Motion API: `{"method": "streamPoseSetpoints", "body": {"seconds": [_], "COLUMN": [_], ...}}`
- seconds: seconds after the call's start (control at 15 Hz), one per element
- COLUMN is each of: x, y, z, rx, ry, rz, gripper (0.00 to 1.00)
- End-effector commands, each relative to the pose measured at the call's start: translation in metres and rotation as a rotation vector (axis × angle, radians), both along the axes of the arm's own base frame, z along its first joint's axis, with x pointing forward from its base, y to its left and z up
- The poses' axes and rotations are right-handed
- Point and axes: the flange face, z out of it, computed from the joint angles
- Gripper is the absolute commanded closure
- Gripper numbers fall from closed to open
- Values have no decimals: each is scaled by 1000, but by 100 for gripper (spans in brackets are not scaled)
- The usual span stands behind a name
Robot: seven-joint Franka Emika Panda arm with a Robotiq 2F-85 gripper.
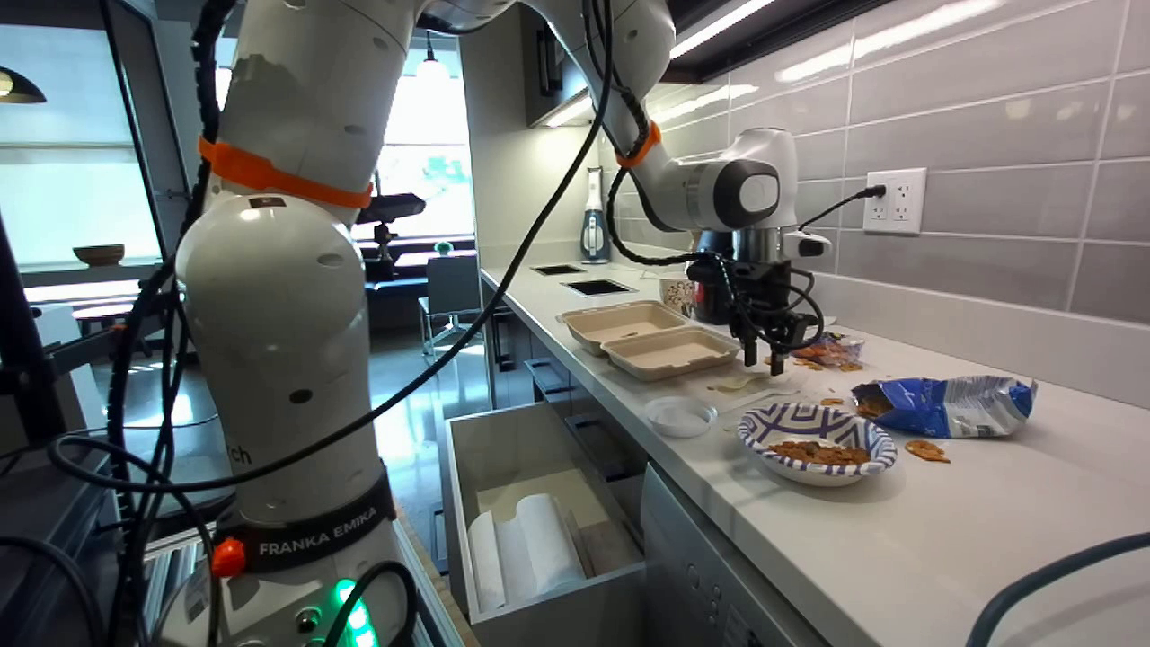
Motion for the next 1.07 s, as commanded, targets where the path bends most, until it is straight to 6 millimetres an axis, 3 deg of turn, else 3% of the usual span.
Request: {"method": "streamPoseSetpoints", "body": {"seconds": [0.0,0.07,0.2,0.67,1.0], "x": [0,-1,-1,-6,-19], "y": [4,4,3,1,7], "z": [5,8,13,36,49], "rx": [-8,-15,-31,-55,-57], "ry": [-28,-36,-49,-66,-54], "rz": [-3,0,-1,0,8], "gripper": [14,6,0,0,0]}}
